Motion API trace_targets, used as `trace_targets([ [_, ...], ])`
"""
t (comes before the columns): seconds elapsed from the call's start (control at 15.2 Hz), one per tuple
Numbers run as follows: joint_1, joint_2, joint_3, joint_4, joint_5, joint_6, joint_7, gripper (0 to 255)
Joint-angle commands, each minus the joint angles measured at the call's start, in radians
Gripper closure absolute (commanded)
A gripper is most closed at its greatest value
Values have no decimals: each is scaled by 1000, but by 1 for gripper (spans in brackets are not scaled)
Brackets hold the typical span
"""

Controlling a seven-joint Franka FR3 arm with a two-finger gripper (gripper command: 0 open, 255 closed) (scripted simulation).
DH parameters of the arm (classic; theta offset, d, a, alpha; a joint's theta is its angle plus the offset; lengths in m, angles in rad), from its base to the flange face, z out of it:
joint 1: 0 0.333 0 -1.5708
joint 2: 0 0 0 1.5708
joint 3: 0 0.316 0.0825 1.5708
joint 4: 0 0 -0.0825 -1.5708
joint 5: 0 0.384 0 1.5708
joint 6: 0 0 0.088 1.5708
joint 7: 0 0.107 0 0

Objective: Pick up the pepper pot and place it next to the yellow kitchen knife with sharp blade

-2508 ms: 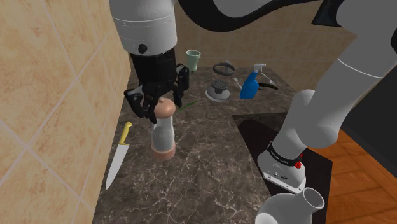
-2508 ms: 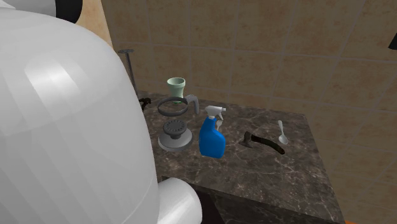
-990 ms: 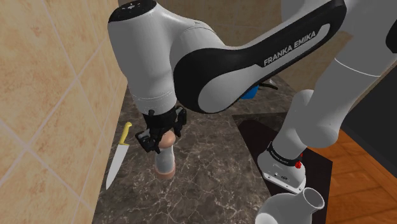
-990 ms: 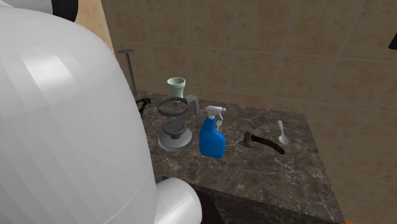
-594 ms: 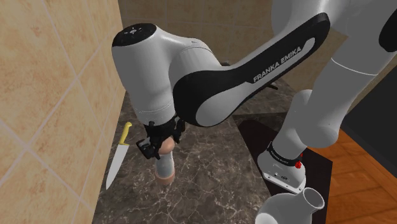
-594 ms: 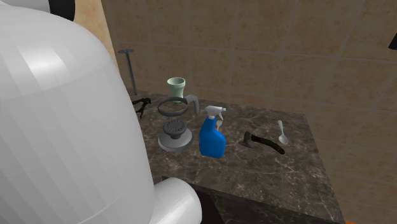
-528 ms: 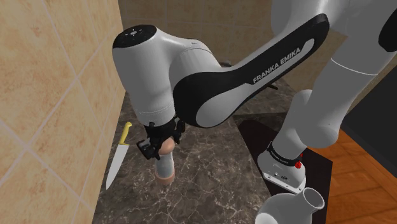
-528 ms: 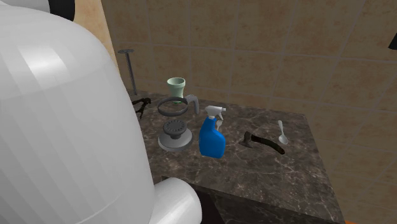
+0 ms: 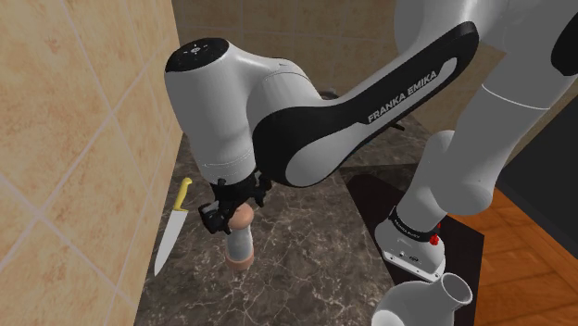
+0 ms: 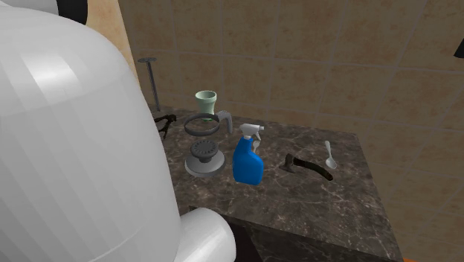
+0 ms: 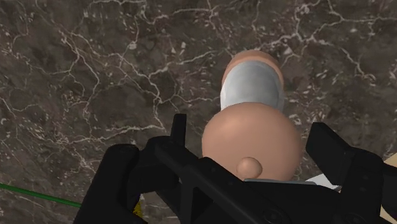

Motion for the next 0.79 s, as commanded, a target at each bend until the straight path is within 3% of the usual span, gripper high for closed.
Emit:
trace_targets([
  [0.0, 0, 0, 0, 0, 0, 0, 0, 0],
  [0.2, 0, 0, 0, 0, 0, 0, 0, 0],
  [0.46, 2, -25, 1, 106, 17, -126, -13, 0],
  [0.73, 2, -25, 1, 106, 17, -126, -13, 0],
])
